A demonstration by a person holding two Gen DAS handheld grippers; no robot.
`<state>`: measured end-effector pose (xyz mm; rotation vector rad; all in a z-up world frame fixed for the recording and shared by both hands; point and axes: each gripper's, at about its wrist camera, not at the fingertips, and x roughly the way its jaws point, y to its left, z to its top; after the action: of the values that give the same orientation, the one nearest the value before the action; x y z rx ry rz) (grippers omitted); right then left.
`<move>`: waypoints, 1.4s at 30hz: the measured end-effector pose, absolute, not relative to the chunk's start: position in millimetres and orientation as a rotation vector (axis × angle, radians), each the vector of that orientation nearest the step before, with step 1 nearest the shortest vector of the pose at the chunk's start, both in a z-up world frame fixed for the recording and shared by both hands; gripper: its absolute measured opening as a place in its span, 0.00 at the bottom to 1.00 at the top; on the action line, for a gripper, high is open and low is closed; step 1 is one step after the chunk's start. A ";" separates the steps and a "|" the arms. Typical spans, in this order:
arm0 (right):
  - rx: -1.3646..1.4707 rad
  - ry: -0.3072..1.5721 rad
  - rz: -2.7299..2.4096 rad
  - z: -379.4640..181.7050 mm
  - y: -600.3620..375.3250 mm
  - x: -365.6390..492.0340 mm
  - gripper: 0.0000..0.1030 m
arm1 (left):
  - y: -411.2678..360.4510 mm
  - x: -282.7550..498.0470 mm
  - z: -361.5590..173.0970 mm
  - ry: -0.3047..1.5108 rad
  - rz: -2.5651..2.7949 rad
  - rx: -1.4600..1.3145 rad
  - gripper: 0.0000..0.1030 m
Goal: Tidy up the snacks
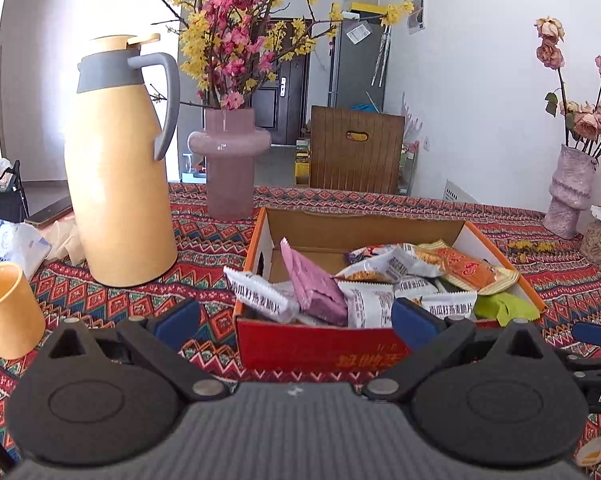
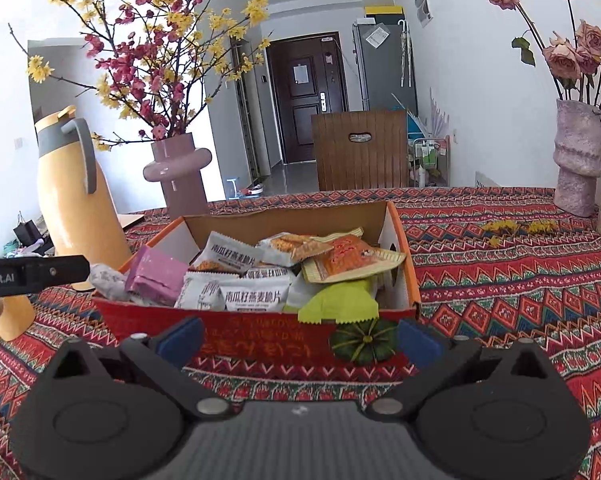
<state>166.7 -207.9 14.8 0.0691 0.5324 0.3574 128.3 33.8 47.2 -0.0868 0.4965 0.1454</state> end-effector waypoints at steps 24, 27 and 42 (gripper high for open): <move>0.068 0.601 0.366 0.7 -204.1 140.5 1.00 | 32.2 96.0 11.5 0.629 0.122 -0.091 1.00; 0.068 0.602 0.366 0.6 -203.9 140.2 1.00 | 30.7 95.2 11.9 0.629 0.121 -0.087 1.00; 0.069 0.605 0.366 -1.0 -202.1 139.1 1.00 | 27.6 94.2 11.5 0.627 0.107 -0.085 1.00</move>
<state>139.1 -202.1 -1.0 0.0686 0.6046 0.3656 94.2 27.6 11.5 -0.0850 0.6267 0.1067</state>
